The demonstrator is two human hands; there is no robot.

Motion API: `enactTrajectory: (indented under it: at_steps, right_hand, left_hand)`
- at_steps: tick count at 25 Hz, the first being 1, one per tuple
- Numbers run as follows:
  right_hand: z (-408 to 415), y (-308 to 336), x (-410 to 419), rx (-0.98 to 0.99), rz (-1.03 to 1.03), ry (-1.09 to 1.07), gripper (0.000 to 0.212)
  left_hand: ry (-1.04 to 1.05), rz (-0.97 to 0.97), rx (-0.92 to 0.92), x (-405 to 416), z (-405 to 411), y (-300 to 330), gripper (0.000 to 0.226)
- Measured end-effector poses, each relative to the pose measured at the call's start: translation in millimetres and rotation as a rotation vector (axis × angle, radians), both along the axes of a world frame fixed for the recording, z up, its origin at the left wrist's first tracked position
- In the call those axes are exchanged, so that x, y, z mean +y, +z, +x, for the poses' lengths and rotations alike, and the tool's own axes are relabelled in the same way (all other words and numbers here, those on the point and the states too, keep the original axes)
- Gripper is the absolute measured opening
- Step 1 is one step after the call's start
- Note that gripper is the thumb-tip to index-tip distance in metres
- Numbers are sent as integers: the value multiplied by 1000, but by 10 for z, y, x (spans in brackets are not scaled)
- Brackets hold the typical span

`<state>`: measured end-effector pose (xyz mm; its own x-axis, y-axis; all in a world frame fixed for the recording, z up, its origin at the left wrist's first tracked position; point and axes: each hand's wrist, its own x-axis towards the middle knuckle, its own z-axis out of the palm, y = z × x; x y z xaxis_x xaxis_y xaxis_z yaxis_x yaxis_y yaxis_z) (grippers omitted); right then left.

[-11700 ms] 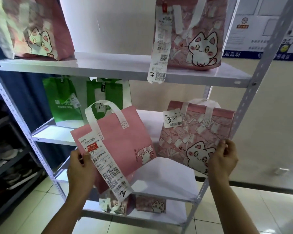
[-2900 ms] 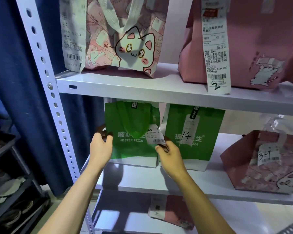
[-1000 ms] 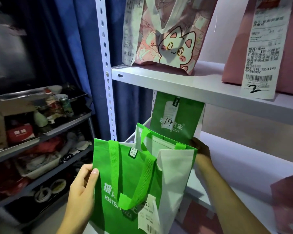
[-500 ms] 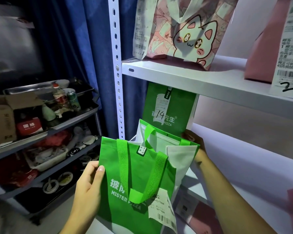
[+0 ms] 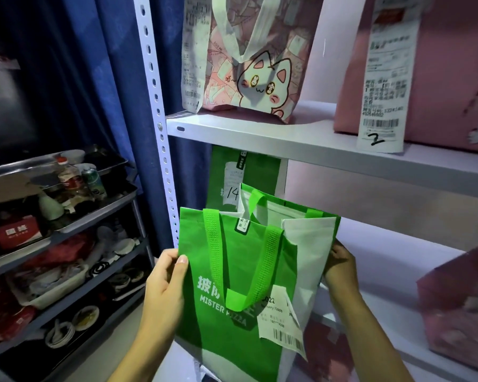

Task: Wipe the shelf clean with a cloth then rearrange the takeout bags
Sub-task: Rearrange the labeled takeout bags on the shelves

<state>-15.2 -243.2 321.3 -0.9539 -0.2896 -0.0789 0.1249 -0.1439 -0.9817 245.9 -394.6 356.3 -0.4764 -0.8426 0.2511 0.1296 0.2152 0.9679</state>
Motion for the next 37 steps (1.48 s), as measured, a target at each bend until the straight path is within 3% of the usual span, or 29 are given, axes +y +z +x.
enactTrajectory:
  at_steps: [2, 5, 10, 17, 18, 21, 23, 34, 37]
  right_hand:
    - [149, 60, 315, 139, 75, -45, 28]
    - [336, 204, 769, 224, 24, -124, 26]
    - [892, 394, 1273, 292, 38, -62, 25]
    - [1293, 235, 1585, 329, 153, 58, 83]
    - [1310, 188, 1605, 336, 170, 37, 76]
    - [1327, 116, 1627, 333, 142, -41, 19]
    - [1272, 64, 1595, 380, 207, -102, 30]
    - [654, -122, 1253, 352, 330, -376, 21]
    - [529, -113, 1176, 311, 395, -383, 20]
  left_hand:
    - [-11, -2, 26, 78, -108, 47, 19]
    - [-13, -14, 67, 237, -275, 113, 17]
    - [-42, -3, 139, 544, -468, 206, 15]
    - [-109, -23, 103, 882, -817, 196, 14]
    - [-120, -24, 92, 903, -859, 163, 13]
    - [-143, -23, 84, 929, -961, 78, 14]
    - [-154, -17, 83, 922, -1033, 58, 14]
    - [-288, -24, 53, 692, -1639, -86, 15]
    - [-369, -9, 33, 627, -1812, -125, 28]
